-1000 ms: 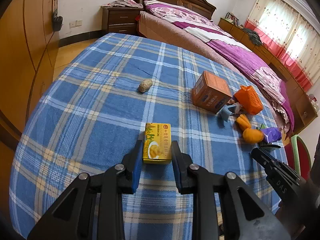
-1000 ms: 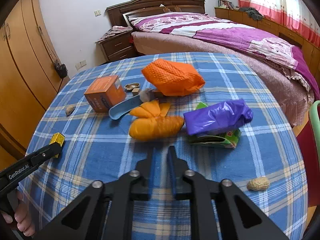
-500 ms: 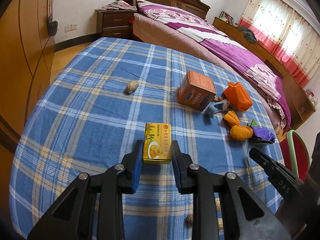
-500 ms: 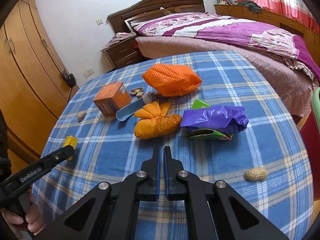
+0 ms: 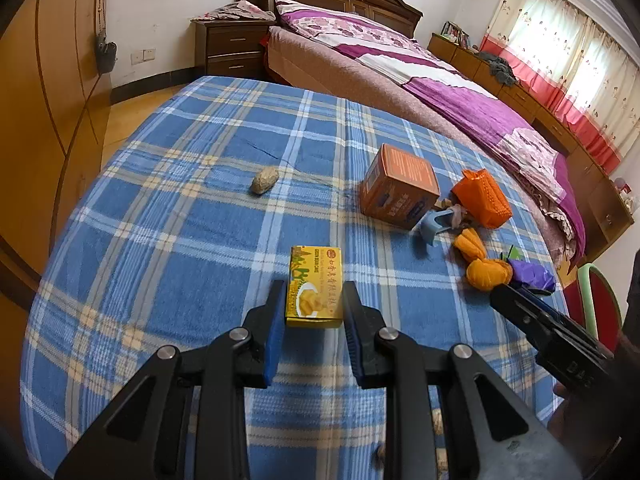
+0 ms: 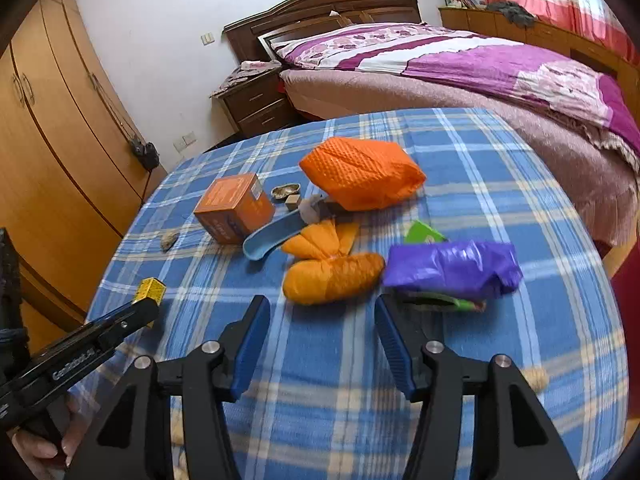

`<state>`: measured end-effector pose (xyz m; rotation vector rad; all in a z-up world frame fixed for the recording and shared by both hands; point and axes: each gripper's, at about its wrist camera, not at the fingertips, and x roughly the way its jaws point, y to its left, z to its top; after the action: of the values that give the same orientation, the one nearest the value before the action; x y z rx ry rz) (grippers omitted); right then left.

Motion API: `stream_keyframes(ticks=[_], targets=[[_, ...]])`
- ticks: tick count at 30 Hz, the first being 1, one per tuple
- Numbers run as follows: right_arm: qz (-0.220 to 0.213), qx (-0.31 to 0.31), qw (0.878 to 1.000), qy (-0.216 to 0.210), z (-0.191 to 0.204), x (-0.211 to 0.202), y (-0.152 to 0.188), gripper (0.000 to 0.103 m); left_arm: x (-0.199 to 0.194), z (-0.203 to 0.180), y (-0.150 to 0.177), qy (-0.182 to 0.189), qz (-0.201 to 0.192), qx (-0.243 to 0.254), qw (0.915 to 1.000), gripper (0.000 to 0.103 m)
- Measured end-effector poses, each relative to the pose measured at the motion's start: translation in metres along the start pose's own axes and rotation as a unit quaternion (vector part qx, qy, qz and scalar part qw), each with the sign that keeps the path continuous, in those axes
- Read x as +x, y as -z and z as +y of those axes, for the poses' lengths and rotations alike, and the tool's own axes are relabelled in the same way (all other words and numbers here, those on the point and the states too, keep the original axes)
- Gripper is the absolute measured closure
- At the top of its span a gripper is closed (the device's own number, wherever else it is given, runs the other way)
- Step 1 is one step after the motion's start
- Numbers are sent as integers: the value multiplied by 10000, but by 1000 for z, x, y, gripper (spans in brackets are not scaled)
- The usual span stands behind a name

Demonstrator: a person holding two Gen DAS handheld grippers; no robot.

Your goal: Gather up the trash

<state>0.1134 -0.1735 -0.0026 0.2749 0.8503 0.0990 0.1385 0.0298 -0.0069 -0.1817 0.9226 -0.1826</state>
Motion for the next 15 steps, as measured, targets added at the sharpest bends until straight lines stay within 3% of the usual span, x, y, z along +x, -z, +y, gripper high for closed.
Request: stream_keyframes(ticks=[5, 10, 15], targets=[[31, -132, 9997, 194, 4, 15, -13, 37, 4, 1, -2, 14, 30, 7, 10000, 76], [139, -216, 9991, 328, 6, 28, -15, 36, 10, 2, -2, 16, 89, -1, 10000, 76], [139, -276, 9987, 411, 7, 31, -15, 47, 12, 2, -2, 13, 116, -5, 9999, 76]])
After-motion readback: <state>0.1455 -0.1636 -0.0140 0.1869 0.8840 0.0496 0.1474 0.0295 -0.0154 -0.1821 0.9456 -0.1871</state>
